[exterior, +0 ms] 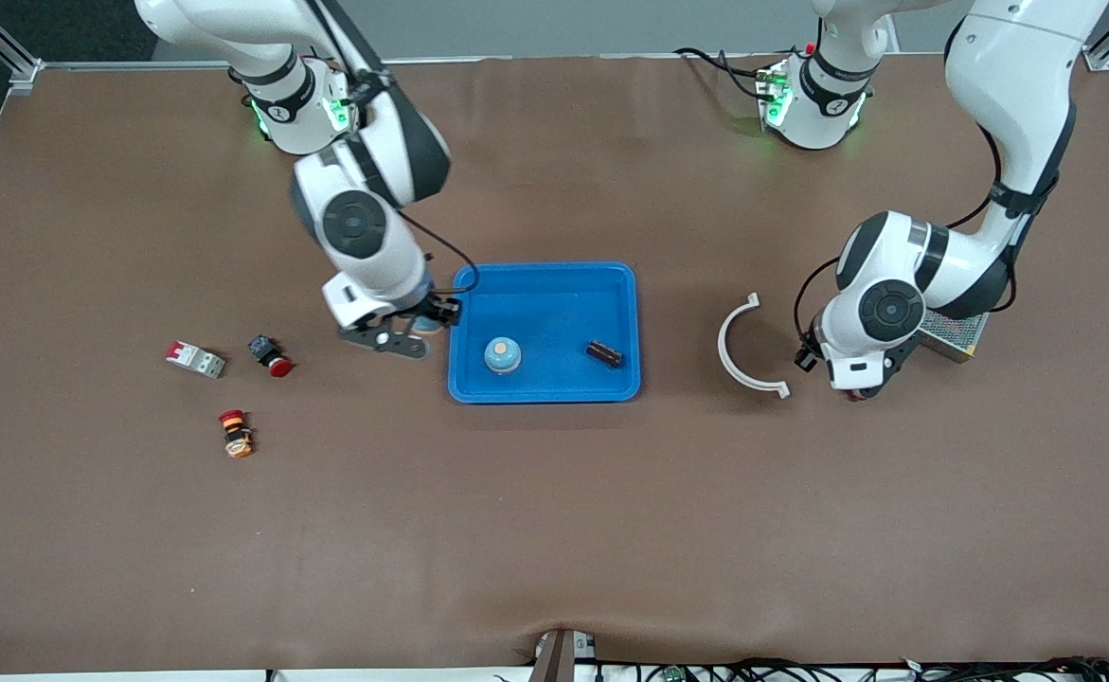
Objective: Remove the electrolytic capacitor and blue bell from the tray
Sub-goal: 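Lower the capacitor beside the white arc while the right gripper carries the bell, then set the bell beside the red-white switch while the left gripper withdraws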
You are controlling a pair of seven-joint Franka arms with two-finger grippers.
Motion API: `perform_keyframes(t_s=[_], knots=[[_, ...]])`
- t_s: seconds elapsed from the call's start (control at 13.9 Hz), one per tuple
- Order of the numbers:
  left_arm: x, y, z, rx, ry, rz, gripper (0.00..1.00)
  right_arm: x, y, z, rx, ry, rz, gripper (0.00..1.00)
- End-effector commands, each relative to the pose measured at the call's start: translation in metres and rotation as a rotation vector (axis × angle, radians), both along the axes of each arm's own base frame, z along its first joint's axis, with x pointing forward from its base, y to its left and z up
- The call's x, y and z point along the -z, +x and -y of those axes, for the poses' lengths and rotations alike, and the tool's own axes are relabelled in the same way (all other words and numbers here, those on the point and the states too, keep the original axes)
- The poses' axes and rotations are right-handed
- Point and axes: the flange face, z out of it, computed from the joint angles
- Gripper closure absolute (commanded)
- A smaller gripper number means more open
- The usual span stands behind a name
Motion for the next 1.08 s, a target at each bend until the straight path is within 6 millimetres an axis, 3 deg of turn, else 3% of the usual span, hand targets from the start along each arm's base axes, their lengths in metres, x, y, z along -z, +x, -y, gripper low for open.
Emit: perform_keyframes(t_s=[0.0,0.14,0.29,0.36,0.5,0.86,1.01], knots=[[0.014,-0.012,0.003,0.013,-0.026,0.03,1.0,-0.02,0.002,0.069,-0.114,0.034,0.009,1.0],[0.02,-0.017,0.006,0.006,-0.032,0.037,1.0,-0.023,0.004,0.123,-0.189,0.041,0.011,1.0],[0.023,-0.019,0.006,0.007,-0.032,0.031,1.0,-0.024,-0.006,0.161,-0.236,-0.009,0.018,1.0],[0.027,-0.021,0.006,0.007,-0.034,0.024,0.73,-0.023,-0.012,0.179,-0.239,-0.029,0.013,1.0],[0.025,-0.019,0.007,0.005,-0.034,0.028,0.0,-0.019,-0.023,0.22,-0.275,-0.023,0.017,1.0],[-0.013,-0.007,0.013,0.02,0.001,0.043,0.0,0.014,-0.052,0.342,-0.362,-0.001,0.072,1.0],[-0.035,0.003,0.034,0.035,-0.006,0.053,0.0,0.024,-0.061,0.375,-0.367,0.001,0.075,1.0]])
